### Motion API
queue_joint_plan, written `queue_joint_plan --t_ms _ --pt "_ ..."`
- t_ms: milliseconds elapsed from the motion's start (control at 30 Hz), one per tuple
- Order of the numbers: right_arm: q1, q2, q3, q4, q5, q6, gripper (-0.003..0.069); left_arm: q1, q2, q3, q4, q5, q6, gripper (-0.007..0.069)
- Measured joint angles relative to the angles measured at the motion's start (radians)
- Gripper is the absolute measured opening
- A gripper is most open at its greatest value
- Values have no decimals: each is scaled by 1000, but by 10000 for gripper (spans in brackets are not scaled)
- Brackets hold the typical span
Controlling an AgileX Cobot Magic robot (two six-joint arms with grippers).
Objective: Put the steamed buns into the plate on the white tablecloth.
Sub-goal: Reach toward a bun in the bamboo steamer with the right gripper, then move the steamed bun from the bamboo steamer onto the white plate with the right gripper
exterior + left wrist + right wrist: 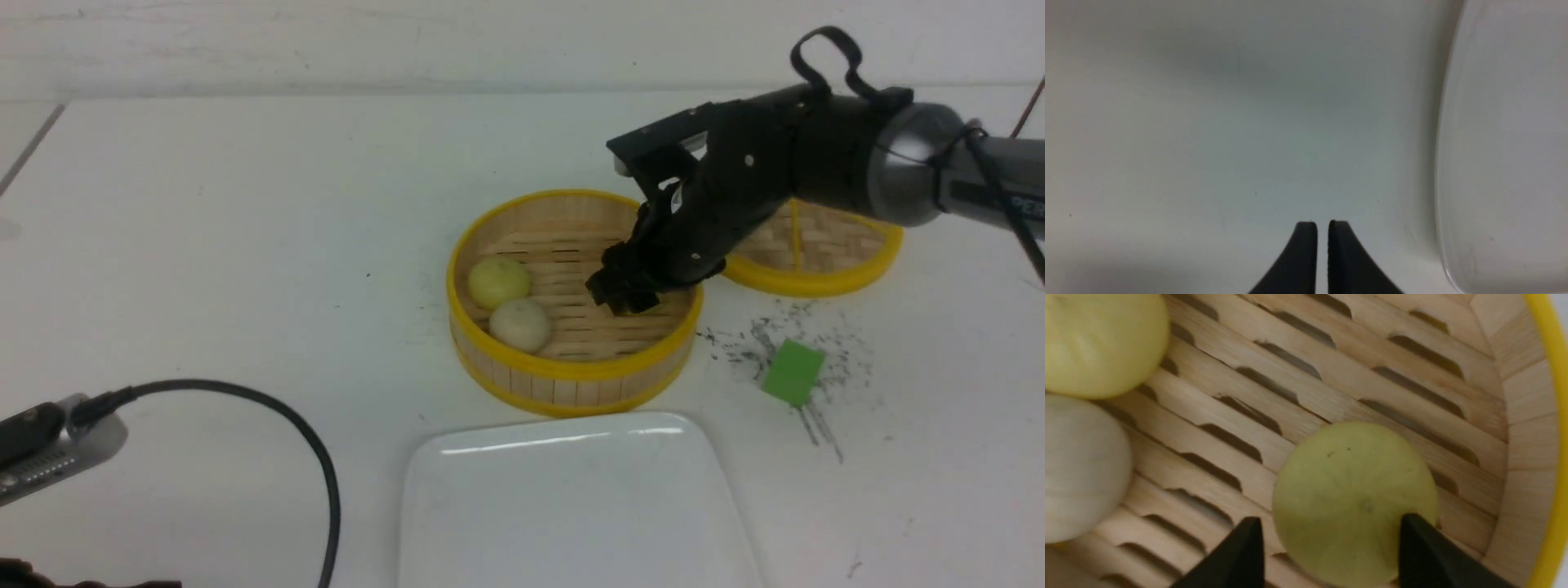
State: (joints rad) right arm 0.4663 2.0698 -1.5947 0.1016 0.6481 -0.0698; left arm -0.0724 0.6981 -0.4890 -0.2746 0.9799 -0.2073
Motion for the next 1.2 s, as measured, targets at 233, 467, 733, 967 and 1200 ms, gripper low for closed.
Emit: queue_joint_plan --t_ms 233,467,733,967,1200 --pt "2 -60 -3 1 76 0 12 0 0 0 0 0 0 83" --pt "32 -358 71 52 306 1 12 0 0 0 1 0 0 91" --pt "221 -534 511 152 97 4 22 0 0 0 4 -4 0 106" --pt "258 -444 685 156 -175 4 71 0 0 0 8 -4 0 110" --pt "258 -400 687 162 -221 5 292 0 0 0 19 -4 0 126"
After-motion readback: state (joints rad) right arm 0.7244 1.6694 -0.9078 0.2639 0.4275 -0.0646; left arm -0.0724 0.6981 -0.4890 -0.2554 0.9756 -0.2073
